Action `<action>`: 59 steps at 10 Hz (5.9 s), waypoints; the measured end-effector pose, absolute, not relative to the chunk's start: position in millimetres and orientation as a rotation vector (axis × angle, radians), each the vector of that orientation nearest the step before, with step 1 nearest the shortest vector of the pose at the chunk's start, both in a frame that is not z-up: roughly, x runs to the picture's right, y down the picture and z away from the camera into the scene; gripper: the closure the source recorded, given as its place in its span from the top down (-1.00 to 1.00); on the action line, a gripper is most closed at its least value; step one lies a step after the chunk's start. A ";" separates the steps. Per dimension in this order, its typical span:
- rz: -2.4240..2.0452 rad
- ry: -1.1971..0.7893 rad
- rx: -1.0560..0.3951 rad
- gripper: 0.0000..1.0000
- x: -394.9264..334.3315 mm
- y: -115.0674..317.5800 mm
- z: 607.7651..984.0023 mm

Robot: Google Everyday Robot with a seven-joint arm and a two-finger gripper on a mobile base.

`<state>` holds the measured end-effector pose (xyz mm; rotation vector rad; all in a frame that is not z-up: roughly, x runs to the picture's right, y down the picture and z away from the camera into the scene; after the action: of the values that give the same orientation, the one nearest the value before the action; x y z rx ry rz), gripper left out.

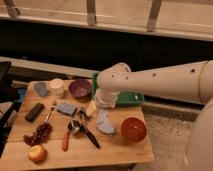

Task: Place sponge in paper cup

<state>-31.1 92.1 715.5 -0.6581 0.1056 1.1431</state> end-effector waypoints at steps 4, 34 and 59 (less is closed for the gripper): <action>0.912 -0.035 -0.676 0.60 -120.4 57.1 734.8; 0.724 -0.227 -0.806 0.60 -288.3 86.9 857.0; 0.774 -0.233 -0.733 -1.00 -259.9 73.0 876.0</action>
<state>-259.9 73.0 876.0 -0.7328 -0.2334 0.7739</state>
